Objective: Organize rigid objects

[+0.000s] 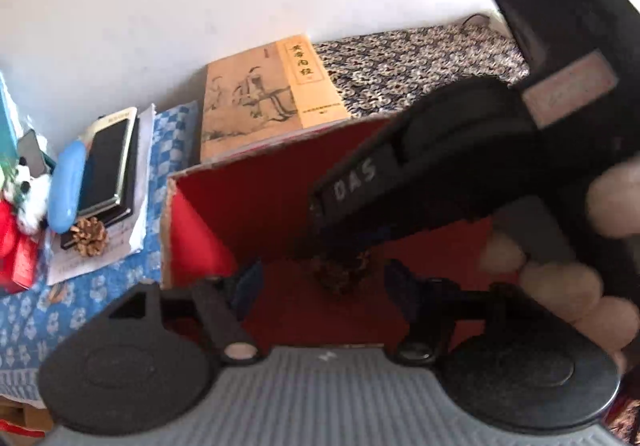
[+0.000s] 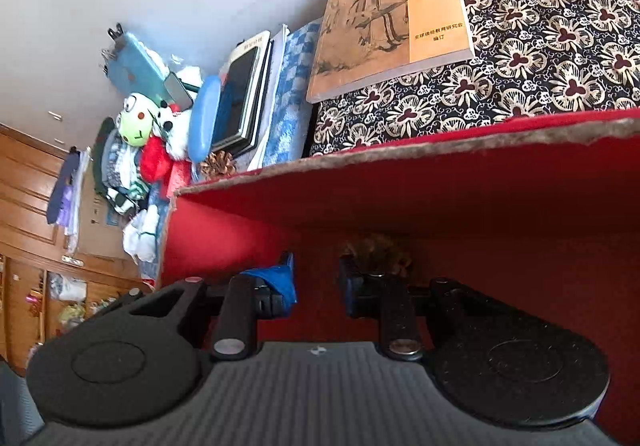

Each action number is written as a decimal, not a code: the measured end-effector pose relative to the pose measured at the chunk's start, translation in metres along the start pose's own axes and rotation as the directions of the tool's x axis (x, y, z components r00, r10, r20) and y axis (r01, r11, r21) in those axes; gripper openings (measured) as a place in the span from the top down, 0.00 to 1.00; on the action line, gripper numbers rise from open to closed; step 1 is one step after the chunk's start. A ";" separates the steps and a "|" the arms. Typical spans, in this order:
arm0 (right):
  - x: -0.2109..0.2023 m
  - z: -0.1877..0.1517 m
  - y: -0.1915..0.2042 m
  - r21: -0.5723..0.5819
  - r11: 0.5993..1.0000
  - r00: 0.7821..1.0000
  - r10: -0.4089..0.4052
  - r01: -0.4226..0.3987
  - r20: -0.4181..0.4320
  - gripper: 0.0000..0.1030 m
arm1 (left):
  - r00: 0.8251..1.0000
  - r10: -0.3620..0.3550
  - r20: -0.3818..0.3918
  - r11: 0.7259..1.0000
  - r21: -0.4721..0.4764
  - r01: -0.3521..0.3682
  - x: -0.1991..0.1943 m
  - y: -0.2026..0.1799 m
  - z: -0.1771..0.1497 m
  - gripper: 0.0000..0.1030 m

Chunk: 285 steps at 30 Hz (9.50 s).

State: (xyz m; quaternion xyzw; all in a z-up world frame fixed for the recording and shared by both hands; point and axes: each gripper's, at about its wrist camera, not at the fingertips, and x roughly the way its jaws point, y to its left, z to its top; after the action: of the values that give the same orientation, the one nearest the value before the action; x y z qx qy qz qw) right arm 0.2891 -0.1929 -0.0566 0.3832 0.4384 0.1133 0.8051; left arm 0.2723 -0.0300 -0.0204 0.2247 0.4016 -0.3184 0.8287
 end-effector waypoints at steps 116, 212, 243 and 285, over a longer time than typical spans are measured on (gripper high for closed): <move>-0.150 -0.231 -0.001 -0.017 0.973 0.943 -0.218 0.230 0.252 0.84 | 0.974 0.208 -0.093 0.963 -0.152 -0.221 -0.114 -0.077 -0.137 0.25; -0.159 -0.113 0.043 -0.195 0.979 0.945 0.120 -0.061 0.304 1.00 | 0.921 -0.320 0.223 0.938 -0.060 0.340 -0.146 -0.033 -0.045 0.84; -0.032 -0.054 0.015 -0.034 0.999 0.999 0.028 -0.030 -0.042 0.94 | 0.996 -0.039 -0.082 0.981 -0.194 0.022 -0.017 -0.001 -0.052 0.66; -0.096 -0.088 0.017 -0.077 0.974 0.954 -0.188 0.211 0.233 0.91 | 0.982 0.189 -0.018 0.966 -0.178 -0.189 -0.068 -0.036 -0.048 0.44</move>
State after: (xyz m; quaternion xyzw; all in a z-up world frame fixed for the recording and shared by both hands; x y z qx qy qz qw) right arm 0.1653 -0.1857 -0.0130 0.3059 0.3750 0.0093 0.8751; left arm 0.1895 -0.0012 0.0027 0.1869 0.4057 -0.2006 0.8719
